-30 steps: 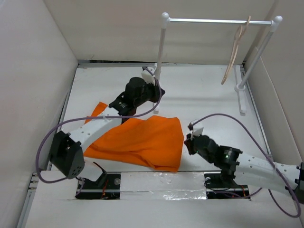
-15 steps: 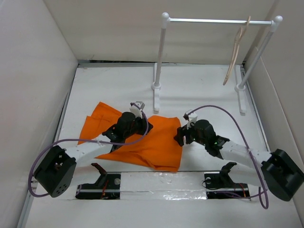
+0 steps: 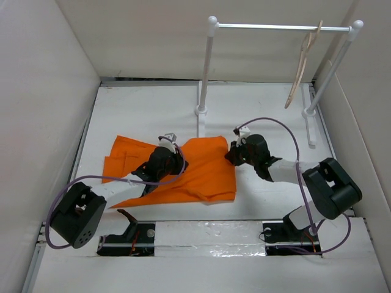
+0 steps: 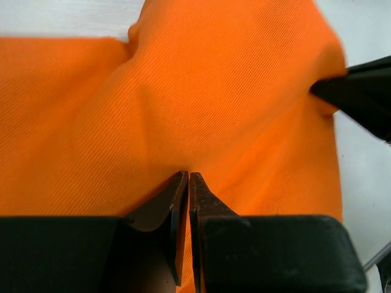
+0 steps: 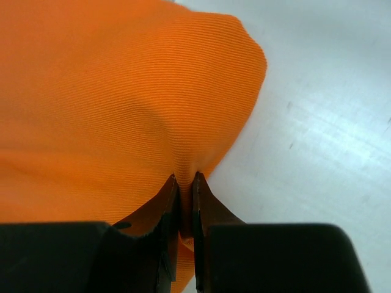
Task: Place the trousers on the hanger
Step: Fold the trousers at the center of the board, then pick up the hanger from the clothesline.
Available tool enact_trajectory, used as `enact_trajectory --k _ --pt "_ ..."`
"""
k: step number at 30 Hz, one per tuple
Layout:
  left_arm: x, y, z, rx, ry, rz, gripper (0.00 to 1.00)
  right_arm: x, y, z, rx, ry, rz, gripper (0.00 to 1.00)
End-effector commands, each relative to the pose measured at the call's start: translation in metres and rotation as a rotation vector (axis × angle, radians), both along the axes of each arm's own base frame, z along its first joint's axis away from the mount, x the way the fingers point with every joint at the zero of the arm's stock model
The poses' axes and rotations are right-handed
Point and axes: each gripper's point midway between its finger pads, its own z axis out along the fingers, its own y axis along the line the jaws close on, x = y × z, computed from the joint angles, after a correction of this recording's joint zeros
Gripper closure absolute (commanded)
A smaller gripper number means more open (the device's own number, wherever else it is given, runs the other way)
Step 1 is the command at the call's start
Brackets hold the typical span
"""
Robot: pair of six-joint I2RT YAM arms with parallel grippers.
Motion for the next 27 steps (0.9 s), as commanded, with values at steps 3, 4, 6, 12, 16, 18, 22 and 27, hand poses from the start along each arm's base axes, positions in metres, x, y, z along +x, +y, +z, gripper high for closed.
enact_trajectory --k 3,4,6,12,16,18,22,27 --pt "0.019 0.016 -0.003 -0.015 -0.01 0.12 0.96 0.057 -0.002 0.055 0.011 -0.154 -0.06 0.9" --pt "0.023 0.021 -0.005 -0.014 -0.006 0.144 0.96 0.06 -0.005 0.055 -0.009 -0.159 -0.07 0.89" --pt "0.028 0.029 0.001 -0.016 -0.027 0.203 0.96 0.061 -0.01 0.055 -0.03 -0.164 -0.076 0.64" --pt "0.027 0.019 0.073 -0.118 -0.221 0.187 0.91 0.033 0.006 0.096 -0.087 -0.219 0.001 0.12" --pt "0.022 0.012 0.134 -0.173 -0.327 0.143 0.94 0.015 0.006 0.163 -0.129 -0.341 -0.012 0.08" --pt "0.018 0.006 0.15 -0.208 -0.36 0.098 1.0 0.005 0.01 0.206 -0.087 -0.424 -0.01 0.22" --pt "0.015 0.0 0.163 -0.226 -0.395 0.054 1.0 -0.005 -0.032 0.311 -0.043 -0.6 -0.169 1.0" --pt "0.01 0.0 0.148 -0.194 -0.384 0.027 1.0 0.007 -0.119 0.378 -0.146 -0.651 -0.507 1.0"
